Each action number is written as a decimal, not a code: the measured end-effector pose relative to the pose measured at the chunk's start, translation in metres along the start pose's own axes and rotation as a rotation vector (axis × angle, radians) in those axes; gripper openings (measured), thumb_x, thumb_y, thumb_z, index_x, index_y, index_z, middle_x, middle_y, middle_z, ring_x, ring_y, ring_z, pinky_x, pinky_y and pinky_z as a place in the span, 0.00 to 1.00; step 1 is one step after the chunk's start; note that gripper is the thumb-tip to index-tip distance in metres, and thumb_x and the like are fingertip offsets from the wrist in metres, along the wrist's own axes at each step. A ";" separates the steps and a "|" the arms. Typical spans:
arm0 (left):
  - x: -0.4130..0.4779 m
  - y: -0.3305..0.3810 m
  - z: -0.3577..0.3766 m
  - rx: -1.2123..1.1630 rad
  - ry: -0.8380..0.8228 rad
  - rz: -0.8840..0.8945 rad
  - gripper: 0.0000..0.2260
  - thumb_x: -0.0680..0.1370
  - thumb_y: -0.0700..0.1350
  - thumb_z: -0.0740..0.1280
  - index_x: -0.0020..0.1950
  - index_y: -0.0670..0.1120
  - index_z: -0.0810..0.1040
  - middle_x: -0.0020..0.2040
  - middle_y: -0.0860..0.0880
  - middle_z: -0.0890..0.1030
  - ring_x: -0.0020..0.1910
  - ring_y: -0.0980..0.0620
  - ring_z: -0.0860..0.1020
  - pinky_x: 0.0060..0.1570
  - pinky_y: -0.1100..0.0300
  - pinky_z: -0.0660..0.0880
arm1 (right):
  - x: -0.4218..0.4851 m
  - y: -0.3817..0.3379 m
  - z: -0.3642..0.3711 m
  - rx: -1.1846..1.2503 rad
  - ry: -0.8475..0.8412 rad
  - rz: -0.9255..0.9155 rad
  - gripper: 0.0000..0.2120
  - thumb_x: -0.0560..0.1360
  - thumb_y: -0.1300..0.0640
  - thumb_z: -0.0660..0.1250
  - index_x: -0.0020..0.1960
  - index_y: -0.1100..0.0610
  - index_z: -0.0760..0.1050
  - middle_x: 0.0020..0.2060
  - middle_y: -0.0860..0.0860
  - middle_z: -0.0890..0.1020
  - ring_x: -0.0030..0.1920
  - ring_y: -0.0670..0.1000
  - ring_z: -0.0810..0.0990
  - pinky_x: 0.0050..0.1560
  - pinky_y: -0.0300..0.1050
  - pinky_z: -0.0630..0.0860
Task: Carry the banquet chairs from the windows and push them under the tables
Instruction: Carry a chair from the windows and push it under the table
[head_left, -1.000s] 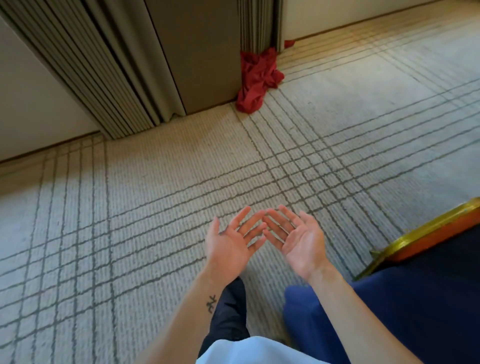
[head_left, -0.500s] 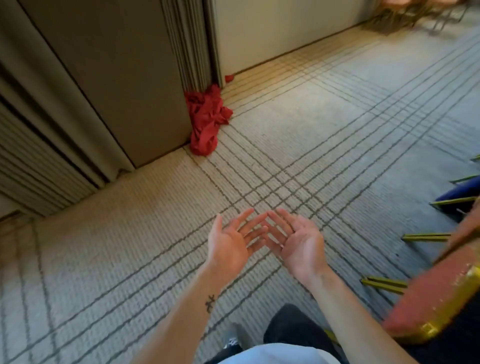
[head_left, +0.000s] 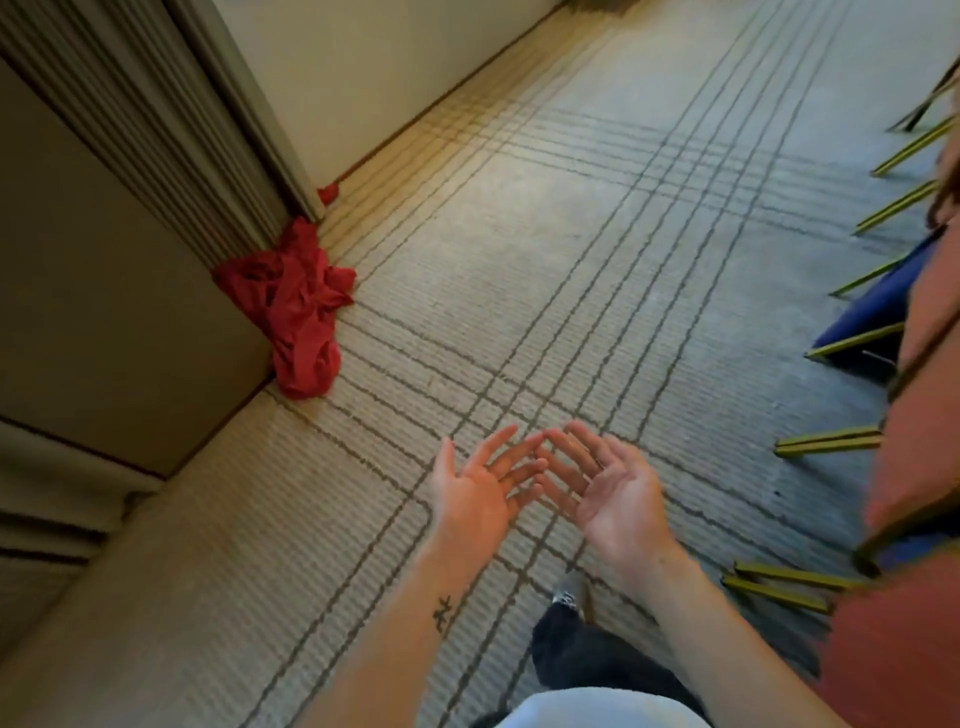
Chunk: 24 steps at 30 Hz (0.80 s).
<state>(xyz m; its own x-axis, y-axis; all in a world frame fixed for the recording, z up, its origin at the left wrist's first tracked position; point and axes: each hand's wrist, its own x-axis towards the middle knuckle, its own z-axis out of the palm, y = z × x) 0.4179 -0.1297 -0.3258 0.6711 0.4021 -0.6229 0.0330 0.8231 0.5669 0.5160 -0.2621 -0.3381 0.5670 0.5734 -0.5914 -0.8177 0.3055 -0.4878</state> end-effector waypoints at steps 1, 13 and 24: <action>0.019 0.008 0.016 0.005 -0.011 0.006 0.37 0.83 0.67 0.44 0.72 0.40 0.74 0.65 0.35 0.80 0.58 0.37 0.78 0.58 0.44 0.73 | 0.016 -0.018 0.004 0.005 -0.007 -0.012 0.23 0.84 0.48 0.56 0.72 0.60 0.73 0.66 0.60 0.80 0.67 0.62 0.78 0.69 0.62 0.72; 0.194 0.110 0.135 0.000 -0.122 -0.011 0.36 0.83 0.67 0.44 0.74 0.42 0.73 0.68 0.37 0.79 0.68 0.36 0.75 0.73 0.39 0.64 | 0.176 -0.177 0.078 0.008 -0.025 -0.053 0.24 0.83 0.48 0.56 0.73 0.61 0.71 0.66 0.60 0.80 0.67 0.62 0.78 0.69 0.62 0.73; 0.410 0.252 0.221 -0.006 -0.234 -0.078 0.34 0.84 0.65 0.45 0.74 0.41 0.72 0.67 0.36 0.79 0.62 0.37 0.78 0.66 0.42 0.69 | 0.381 -0.293 0.182 -0.014 0.001 -0.130 0.23 0.82 0.48 0.57 0.71 0.61 0.73 0.67 0.60 0.79 0.60 0.60 0.80 0.66 0.60 0.74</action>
<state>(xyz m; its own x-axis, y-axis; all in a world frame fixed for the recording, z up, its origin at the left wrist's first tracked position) 0.8656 0.1541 -0.3191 0.8198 0.2340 -0.5227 0.0875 0.8508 0.5182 0.9533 0.0051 -0.3038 0.6682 0.5292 -0.5229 -0.7359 0.3664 -0.5694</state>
